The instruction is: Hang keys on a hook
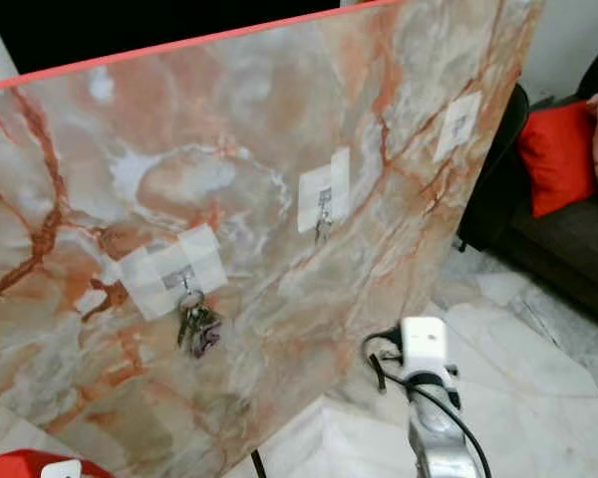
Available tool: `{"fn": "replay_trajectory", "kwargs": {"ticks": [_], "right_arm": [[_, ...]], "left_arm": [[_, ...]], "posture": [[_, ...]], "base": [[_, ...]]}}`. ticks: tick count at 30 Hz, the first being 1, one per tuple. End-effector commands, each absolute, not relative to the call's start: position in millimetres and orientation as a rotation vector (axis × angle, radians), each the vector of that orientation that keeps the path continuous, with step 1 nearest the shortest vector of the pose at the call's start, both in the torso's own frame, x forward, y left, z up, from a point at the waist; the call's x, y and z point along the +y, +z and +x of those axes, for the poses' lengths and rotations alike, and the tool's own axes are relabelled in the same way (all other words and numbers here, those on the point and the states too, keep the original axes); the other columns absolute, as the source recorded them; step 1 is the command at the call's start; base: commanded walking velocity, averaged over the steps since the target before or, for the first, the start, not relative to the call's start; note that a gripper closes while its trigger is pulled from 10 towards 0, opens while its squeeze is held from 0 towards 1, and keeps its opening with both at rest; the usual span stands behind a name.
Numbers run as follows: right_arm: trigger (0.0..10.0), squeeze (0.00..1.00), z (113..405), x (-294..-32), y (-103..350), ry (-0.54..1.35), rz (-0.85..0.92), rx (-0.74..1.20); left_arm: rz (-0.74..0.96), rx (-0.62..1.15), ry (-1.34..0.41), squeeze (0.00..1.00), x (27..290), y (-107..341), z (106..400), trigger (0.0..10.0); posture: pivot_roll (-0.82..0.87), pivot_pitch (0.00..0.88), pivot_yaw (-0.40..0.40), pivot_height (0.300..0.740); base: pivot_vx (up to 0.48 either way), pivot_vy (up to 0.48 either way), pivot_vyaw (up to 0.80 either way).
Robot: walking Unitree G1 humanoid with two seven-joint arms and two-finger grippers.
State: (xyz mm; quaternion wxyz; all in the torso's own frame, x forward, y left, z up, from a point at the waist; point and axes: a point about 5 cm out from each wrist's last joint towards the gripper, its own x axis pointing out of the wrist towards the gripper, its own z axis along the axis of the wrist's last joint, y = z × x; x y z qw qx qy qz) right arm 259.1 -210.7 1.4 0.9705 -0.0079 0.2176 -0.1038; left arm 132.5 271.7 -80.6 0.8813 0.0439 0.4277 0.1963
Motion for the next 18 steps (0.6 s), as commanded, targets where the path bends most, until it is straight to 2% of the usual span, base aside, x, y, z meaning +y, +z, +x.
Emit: {"fn": "replay_trajectory", "kwargs": {"ticks": [1, 5, 6, 7, 8, 9, 11, 12, 16, 18], "right_arm": [[10.0, 0.00, 250.0, -207.5, -16.9, -0.220, 0.084, 0.533], [10.0, 0.00, 228.6, -202.3, -45.5, -0.210, 0.181, 0.684], [10.0, 0.00, 218.3, -198.7, -55.6, -0.192, 0.190, 0.744], [10.0, 0.00, 185.4, -188.6, -79.8, -0.133, 0.168, 0.912], [10.0, 0.00, 185.4, -188.6, -79.8, -0.133, 0.168, 0.912], [10.0, 0.00, 168.5, -184.4, -89.7, -0.105, 0.145, 0.994], [10.0, 0.00, 161.2, -184.1, -93.4, -0.096, 0.116, 1.035], [10.0, 0.00, 145.7, -185.2, -100.2, -0.117, 0.112, 1.098], [10.0, 0.00, 140.4, -185.7, -102.6, -0.111, 0.117, 1.124], [10.0, 0.00, 142.0, -189.0, -101.8, -0.103, 0.093, 1.124]], "left_arm": [[0.100, 0.913, 0.406, 0.00, 270.5, -82.8, 128.4, 10.0], [0.101, 0.916, 0.405, 0.00, 270.6, -82.8, 128.6, 10.0], [0.101, 0.919, 0.402, 0.00, 270.4, -83.0, 128.4, 10.0], [0.098, 0.924, 0.400, 0.00, 270.2, -83.5, 127.5, 10.0], [0.098, 0.924, 0.400, 0.00, 270.2, -83.5, 127.5, 10.0], [0.097, 0.926, 0.401, 0.00, 270.3, -83.7, 127.0, 10.0], [0.097, 0.927, 0.400, 0.00, 270.4, -83.8, 126.7, 10.0], [0.097, 0.930, 0.401, 0.00, 270.8, -84.0, 125.9, 10.0], [0.103, 0.944, 0.398, 0.00, 272.8, -84.4, 123.6, 10.0], [0.107, 0.952, 0.393, 0.00, 273.4, -84.5, 123.0, 10.0]], "posture": [[0.02, 0.000, -0.011, 0.740], [0.02, 0.000, -0.005, 0.740], [0.02, 0.000, -0.004, 0.740], [0.03, 0.000, -0.002, 0.740], [0.03, 0.000, -0.002, 0.740], [0.03, 0.000, -0.002, 0.740], [0.04, 0.000, -0.002, 0.740], [0.04, 0.000, -0.002, 0.740], [0.02, 0.000, 0.007, 0.740], [0.02, 0.000, 0.007, 0.740]], "base": [[0.000, 0.000, 0.00], [0.000, 0.000, 0.00], [0.000, 0.000, 0.00], [0.000, 0.000, 0.00], [0.000, 0.000, 0.00], [0.000, 0.000, 0.00], [0.000, 0.000, 0.00], [0.000, 0.000, 0.00], [0.000, 0.000, 0.00], [0.000, 0.000, 0.80]]}}
